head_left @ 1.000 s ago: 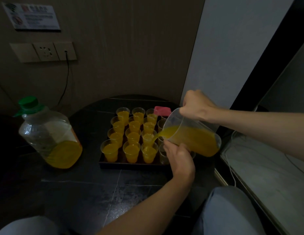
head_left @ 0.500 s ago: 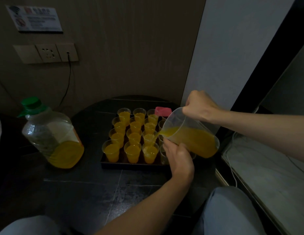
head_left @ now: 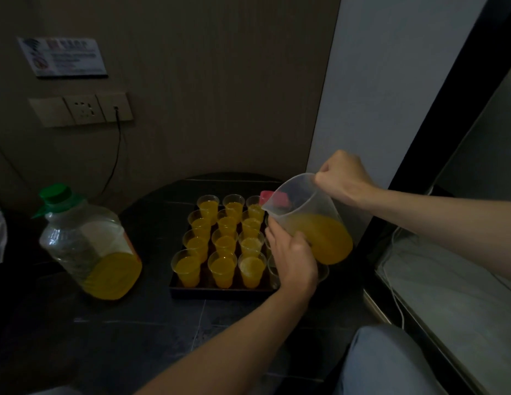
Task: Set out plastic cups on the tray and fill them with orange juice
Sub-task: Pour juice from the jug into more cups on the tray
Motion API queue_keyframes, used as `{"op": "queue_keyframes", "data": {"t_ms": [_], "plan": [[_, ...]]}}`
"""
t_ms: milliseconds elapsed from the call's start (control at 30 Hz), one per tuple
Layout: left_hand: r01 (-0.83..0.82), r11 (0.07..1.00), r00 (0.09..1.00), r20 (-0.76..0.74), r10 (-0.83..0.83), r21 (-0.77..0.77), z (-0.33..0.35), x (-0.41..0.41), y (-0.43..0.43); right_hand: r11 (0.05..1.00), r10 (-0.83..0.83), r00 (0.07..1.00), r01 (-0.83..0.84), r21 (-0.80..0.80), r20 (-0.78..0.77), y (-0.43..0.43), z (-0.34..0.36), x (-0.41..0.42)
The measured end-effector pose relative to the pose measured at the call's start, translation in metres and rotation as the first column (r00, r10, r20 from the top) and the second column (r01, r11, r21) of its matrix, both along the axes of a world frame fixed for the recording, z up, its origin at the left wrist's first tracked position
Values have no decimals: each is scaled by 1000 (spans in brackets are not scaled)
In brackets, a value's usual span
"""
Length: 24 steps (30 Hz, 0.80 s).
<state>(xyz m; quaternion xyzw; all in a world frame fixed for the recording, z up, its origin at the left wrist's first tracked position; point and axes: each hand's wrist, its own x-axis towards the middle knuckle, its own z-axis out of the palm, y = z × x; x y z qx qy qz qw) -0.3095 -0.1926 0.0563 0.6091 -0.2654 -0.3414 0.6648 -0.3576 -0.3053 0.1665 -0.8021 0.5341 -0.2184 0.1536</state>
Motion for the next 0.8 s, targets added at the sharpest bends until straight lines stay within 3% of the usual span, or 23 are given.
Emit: {"op": "queue_keyframes", "data": {"t_ms": [433,800], "plan": [[55,998,994,100,-53,-15,1,17,-65,993,-58,997,63,-96,58,-66,-8,0],[99,994,990,101,-103,44,-11,24,-140,985,-156,978,165,-56,134,-130,-24,-7]]}}
